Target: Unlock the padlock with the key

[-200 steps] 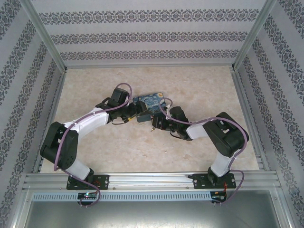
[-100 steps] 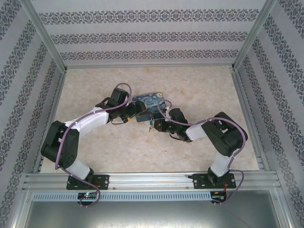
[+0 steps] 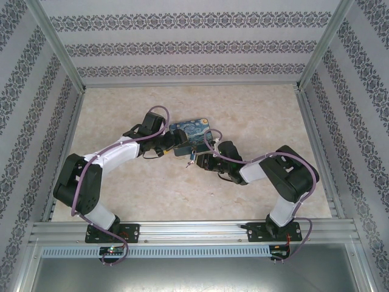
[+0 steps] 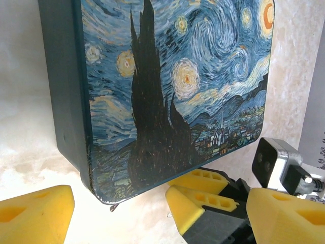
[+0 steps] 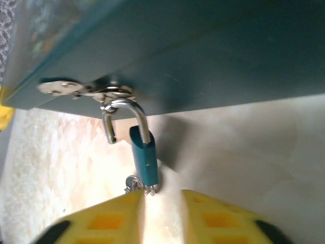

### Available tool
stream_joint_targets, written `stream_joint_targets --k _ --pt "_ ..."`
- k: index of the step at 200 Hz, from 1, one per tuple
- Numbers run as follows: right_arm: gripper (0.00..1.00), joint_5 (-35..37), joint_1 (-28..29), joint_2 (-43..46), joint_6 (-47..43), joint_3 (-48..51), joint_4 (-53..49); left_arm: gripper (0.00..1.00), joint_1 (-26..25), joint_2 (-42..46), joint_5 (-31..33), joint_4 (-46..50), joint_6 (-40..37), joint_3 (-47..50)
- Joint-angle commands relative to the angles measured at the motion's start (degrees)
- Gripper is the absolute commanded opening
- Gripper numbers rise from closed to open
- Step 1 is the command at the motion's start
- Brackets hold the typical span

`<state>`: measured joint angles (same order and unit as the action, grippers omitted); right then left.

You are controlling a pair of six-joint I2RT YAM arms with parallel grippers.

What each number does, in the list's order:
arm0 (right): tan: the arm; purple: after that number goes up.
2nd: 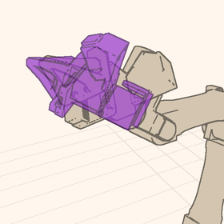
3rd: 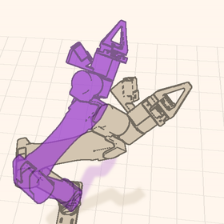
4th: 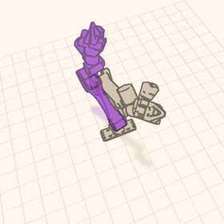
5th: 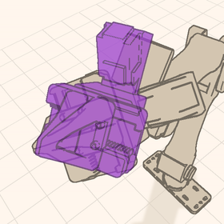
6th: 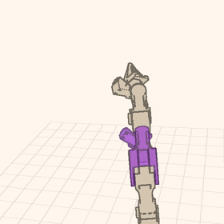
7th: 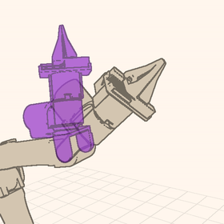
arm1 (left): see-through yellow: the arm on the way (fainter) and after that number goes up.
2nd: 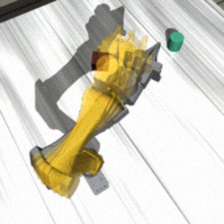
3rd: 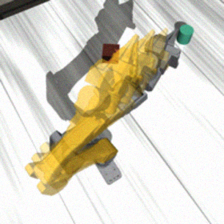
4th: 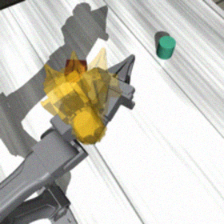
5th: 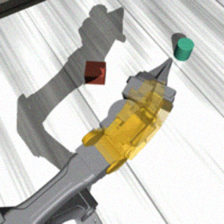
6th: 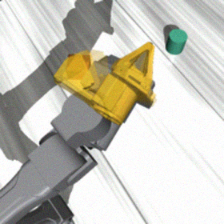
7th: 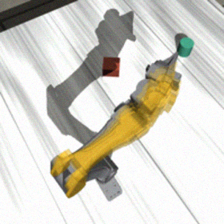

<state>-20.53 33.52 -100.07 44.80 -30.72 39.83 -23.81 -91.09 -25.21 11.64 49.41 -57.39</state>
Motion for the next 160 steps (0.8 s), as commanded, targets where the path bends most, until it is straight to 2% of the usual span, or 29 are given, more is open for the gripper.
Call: stream_joint_targets --k 1,81,160 --pt "0.34 -0.4 0.0 0.4 0.0 0.4 2.3 0.88 1.0 -0.4 0.4 1.9 -1.7 -1.5" --pt "0.35 -0.4 1.3 -5.5 0.8 -3.7 2.7 0.88 0.9 -0.4 0.1 1.5 -1.3 -1.4" --pt "0.34 -0.8 2.4 -7.4 0.3 -4.7 3.8 0.88 1.0 -1.1 -0.3 0.8 -1.0 -1.6"
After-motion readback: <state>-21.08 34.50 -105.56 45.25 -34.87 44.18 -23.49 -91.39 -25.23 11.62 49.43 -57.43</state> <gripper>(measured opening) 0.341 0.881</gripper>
